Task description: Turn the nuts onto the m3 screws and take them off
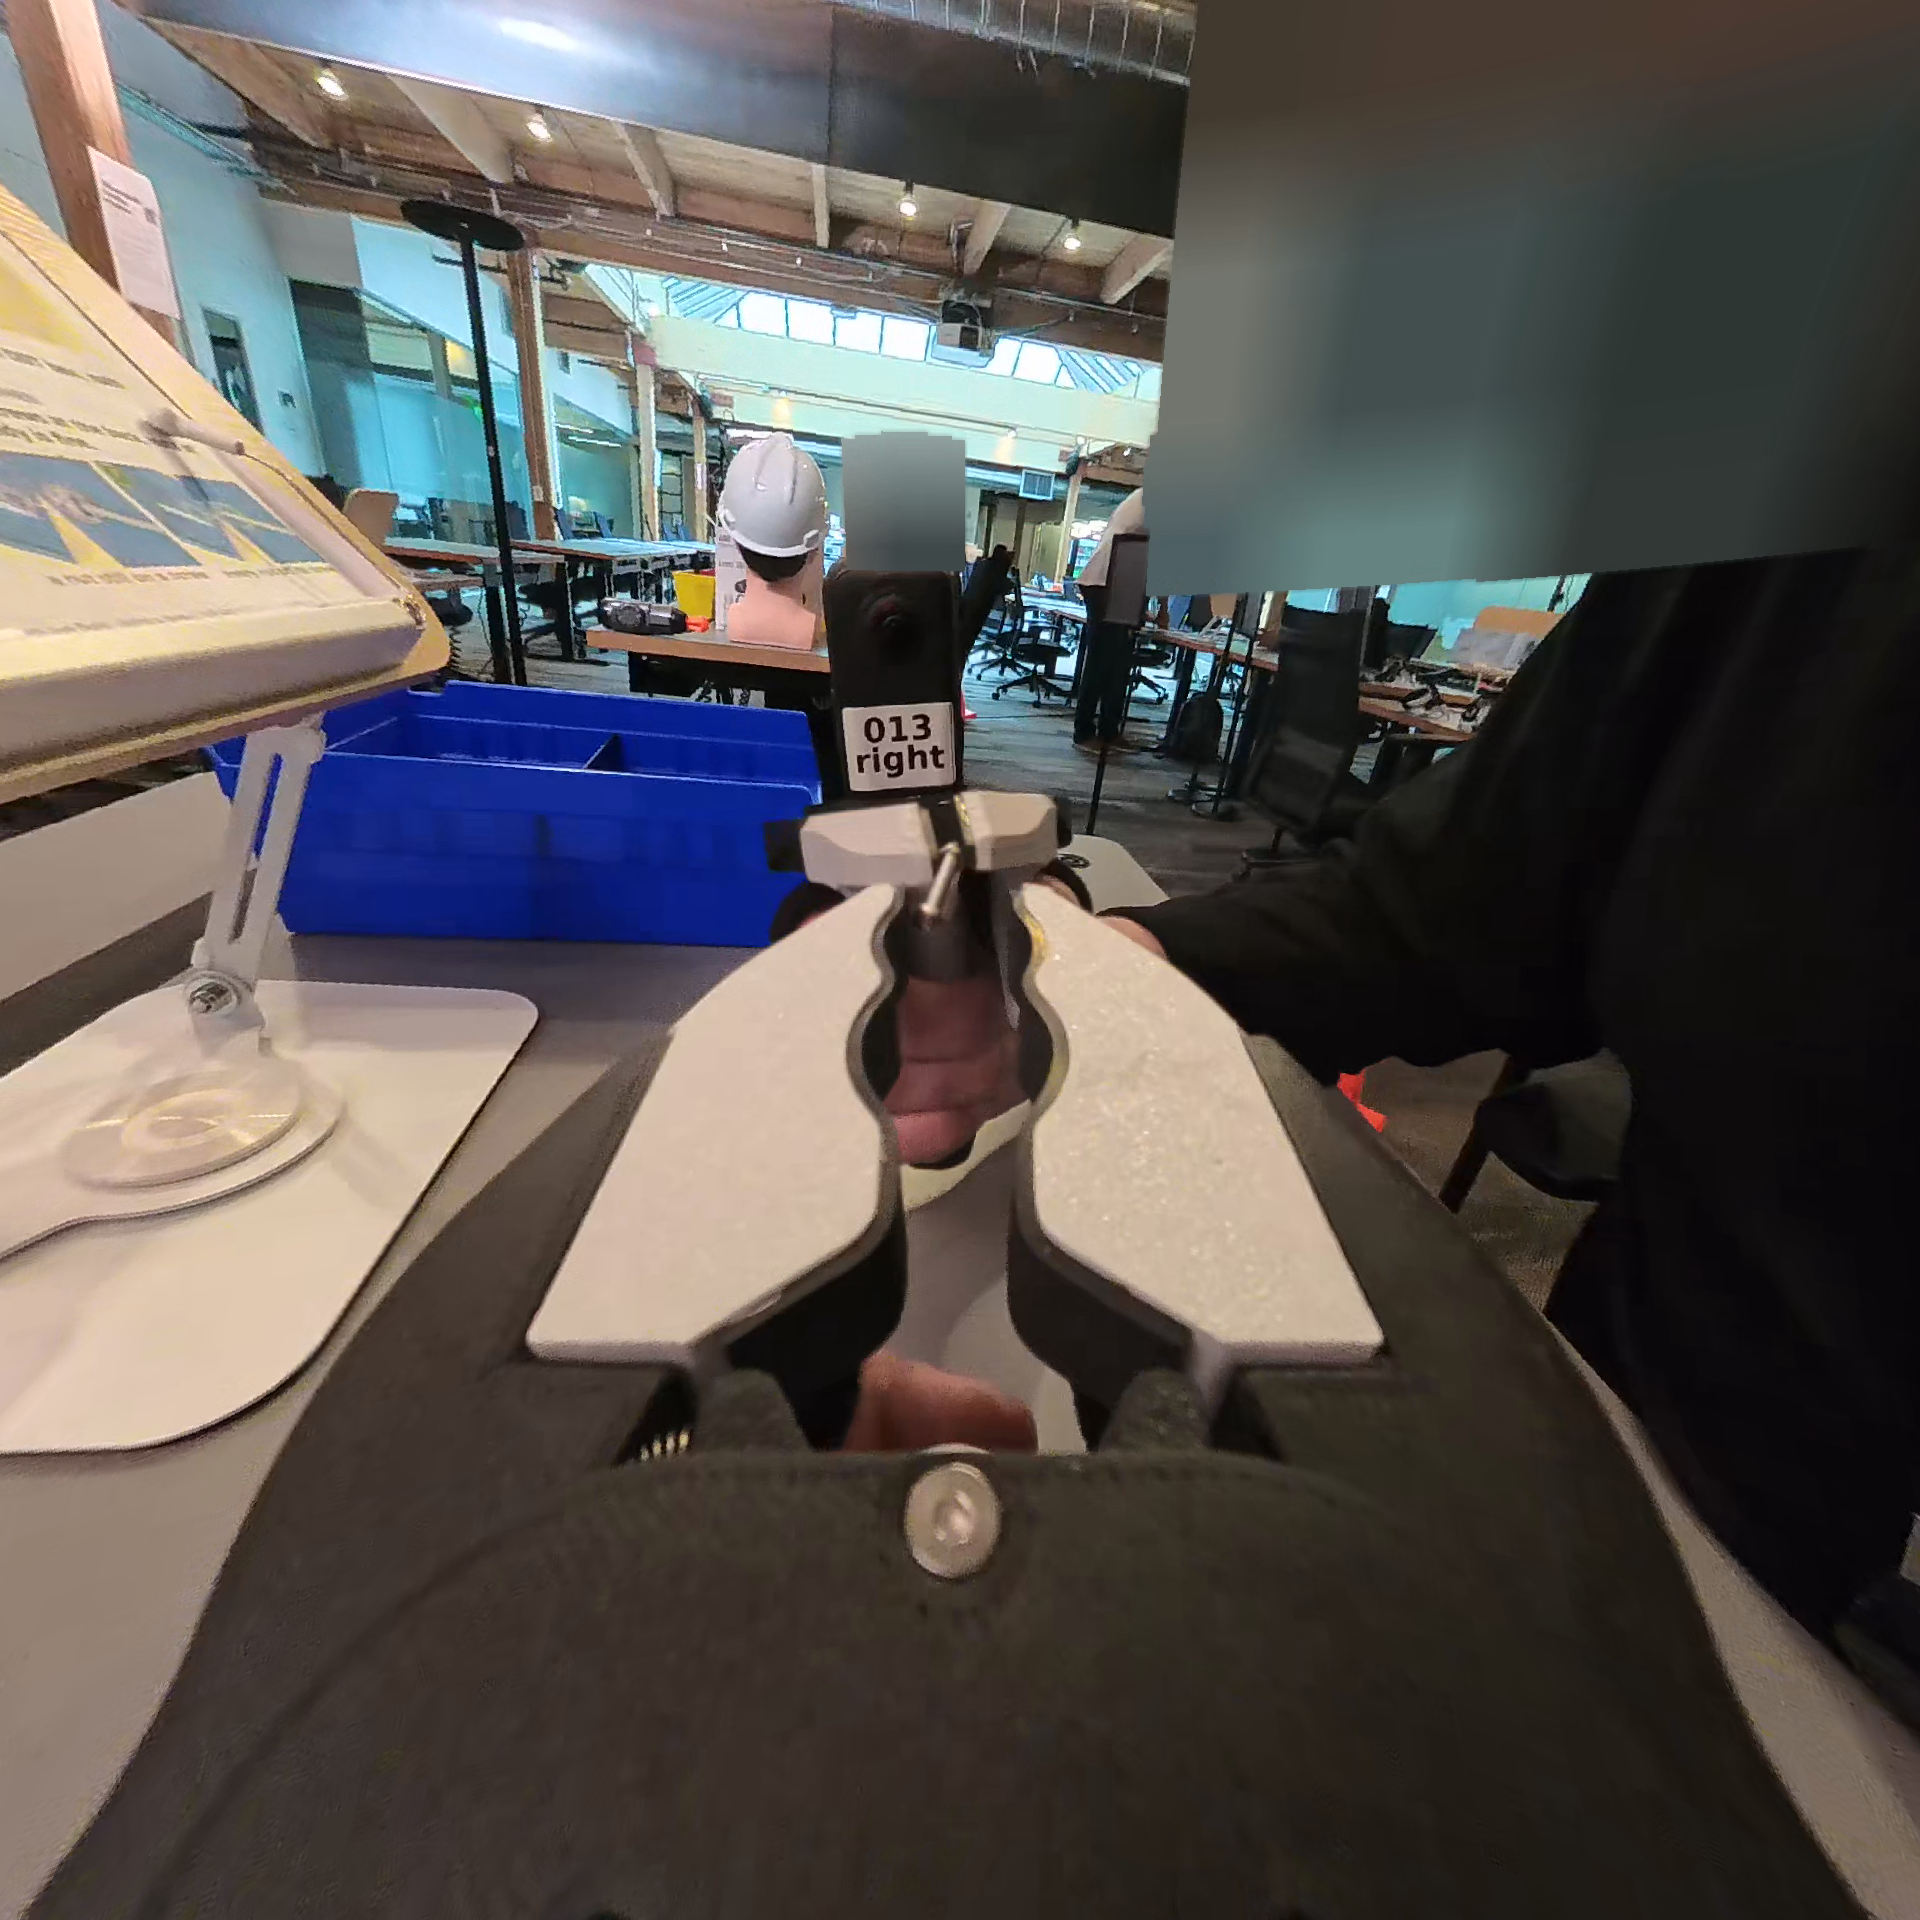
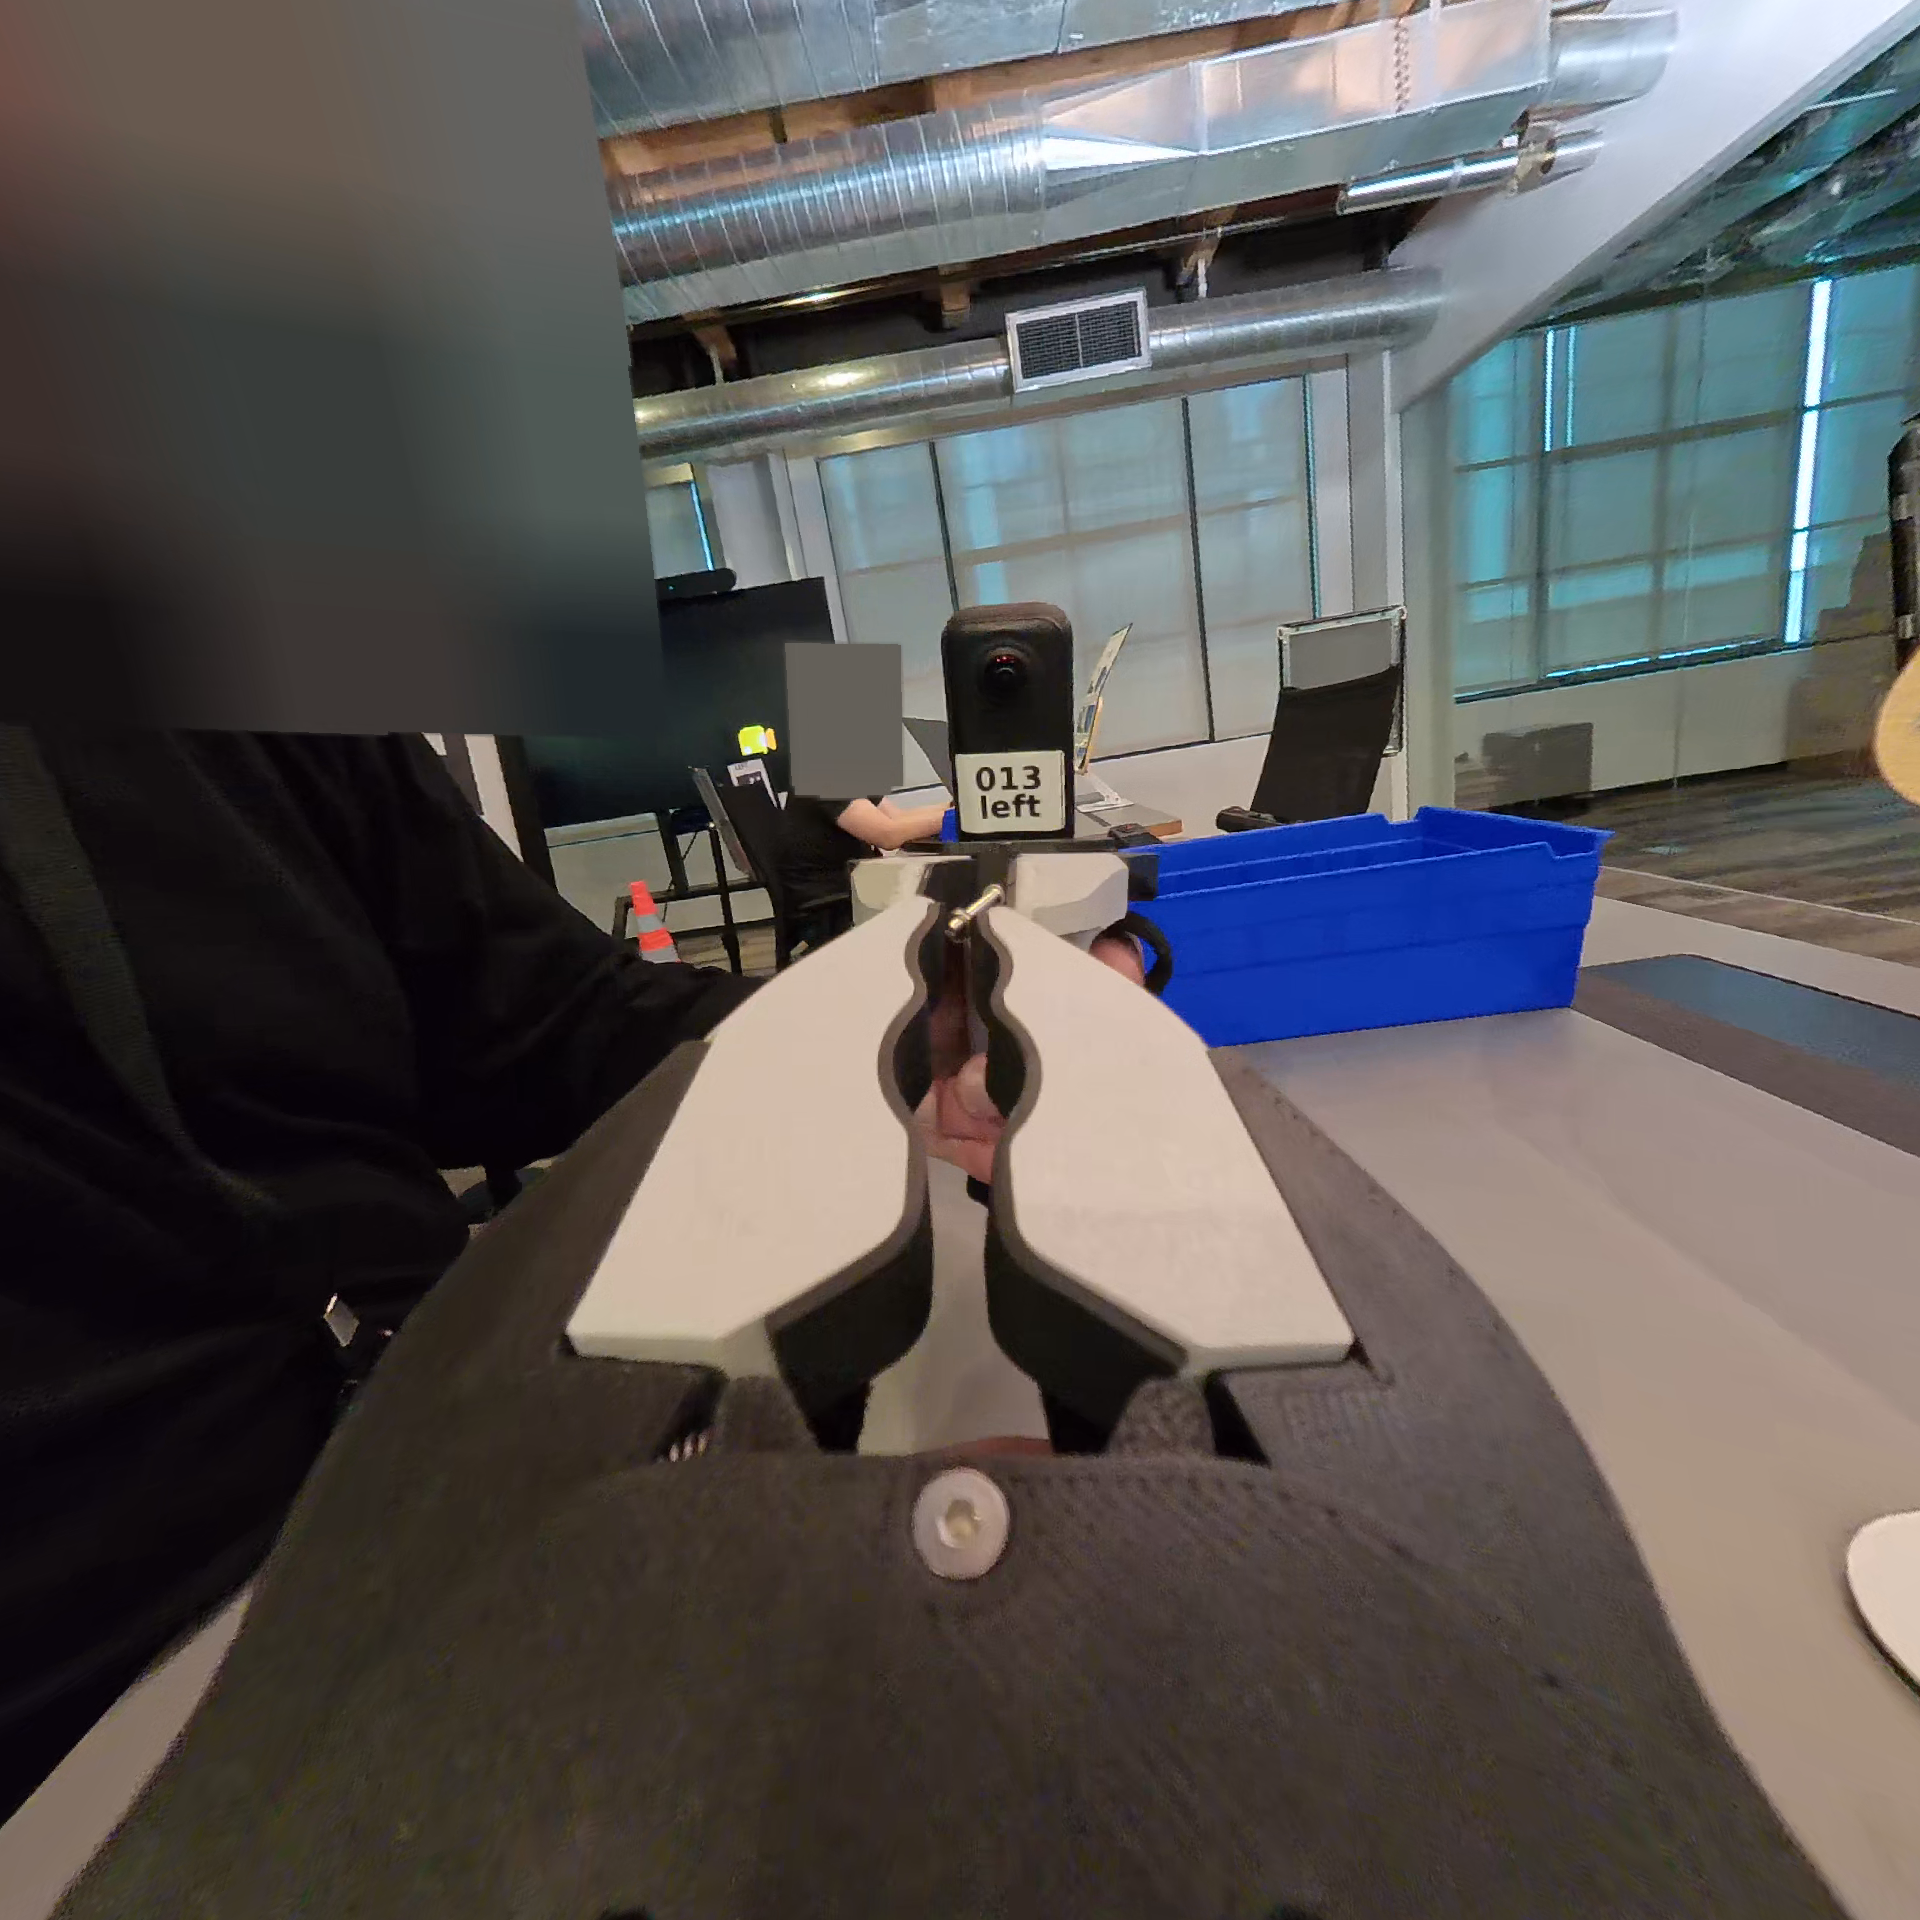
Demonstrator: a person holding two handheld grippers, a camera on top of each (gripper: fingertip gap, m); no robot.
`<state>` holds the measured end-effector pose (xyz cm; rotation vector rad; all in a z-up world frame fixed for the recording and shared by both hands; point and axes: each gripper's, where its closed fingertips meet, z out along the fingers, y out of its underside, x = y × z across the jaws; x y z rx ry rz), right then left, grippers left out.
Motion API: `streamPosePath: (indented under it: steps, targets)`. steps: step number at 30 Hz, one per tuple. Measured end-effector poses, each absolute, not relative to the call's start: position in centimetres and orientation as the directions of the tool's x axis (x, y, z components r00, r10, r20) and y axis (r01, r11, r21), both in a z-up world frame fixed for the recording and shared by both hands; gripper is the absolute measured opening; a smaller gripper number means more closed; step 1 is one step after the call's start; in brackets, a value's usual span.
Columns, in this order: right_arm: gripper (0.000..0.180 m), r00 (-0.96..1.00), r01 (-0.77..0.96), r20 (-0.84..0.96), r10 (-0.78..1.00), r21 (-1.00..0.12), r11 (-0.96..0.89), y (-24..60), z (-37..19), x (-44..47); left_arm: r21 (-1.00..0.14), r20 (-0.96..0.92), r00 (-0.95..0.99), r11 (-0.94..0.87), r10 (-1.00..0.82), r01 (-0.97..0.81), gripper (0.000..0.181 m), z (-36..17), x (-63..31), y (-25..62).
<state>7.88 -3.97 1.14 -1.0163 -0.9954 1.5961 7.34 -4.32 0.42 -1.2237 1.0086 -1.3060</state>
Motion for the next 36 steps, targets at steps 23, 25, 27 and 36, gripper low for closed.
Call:
streamPosePath:
  steps: [23, 25, 27, 36]
  targets:
    - [0.015, -0.129, -0.231, -0.136, 0.982, -0.959, -0.163, -3.7, 0.5, 7.3, -0.999, -0.048, 0.165, 0.049, -0.985, 0.001, 0.003, -0.3, 7.0, -3.8]
    - [0.010, -0.112, -0.217, -0.127, 0.986, -0.965, -0.149, -3.5, 0.4, 7.3, -0.999, -0.052, 0.168, 0.052, -0.984, -0.006, 0.003, -0.3, 7.0, -3.7]
    - [0.009, -0.105, -0.197, -0.119, 0.987, -0.971, -0.138, -3.5, 0.2, 7.3, -0.998, -0.066, 0.181, 0.064, -0.981, -0.017, 0.003, -0.3, 6.9, -3.5]
    - [0.008, -0.099, -0.169, -0.131, 0.986, -0.975, -0.146, -3.6, 0.0, 6.9, -0.986, -0.159, 0.187, 0.145, -0.969, -0.088, 0.003, -0.5, 6.9, -3.8]
